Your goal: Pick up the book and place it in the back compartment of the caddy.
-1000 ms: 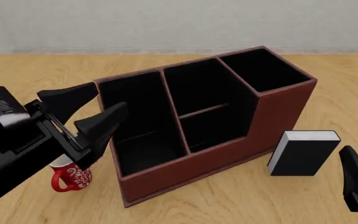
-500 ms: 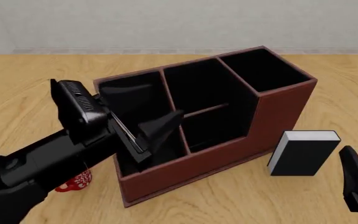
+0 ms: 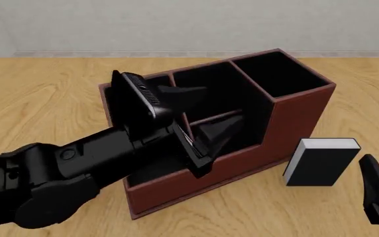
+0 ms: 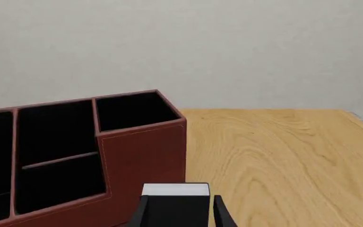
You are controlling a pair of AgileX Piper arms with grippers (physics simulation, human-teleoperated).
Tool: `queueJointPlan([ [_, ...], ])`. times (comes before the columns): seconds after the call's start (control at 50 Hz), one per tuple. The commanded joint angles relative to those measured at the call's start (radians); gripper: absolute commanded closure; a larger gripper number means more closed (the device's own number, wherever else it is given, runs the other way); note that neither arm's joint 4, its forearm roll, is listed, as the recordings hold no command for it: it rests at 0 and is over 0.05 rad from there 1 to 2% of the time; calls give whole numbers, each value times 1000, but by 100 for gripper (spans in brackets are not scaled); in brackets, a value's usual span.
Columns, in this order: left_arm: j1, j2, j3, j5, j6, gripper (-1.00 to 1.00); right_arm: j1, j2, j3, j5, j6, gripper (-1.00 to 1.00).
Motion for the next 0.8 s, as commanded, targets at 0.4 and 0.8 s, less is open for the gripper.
queueJointPlan([
  [0.4, -119, 153, -160, 16, -15, -100, 0, 3, 0, -2, 0, -100],
  [0.8, -133, 215, -188, 0, -23, -100, 0, 1, -1, 0, 0, -100],
])
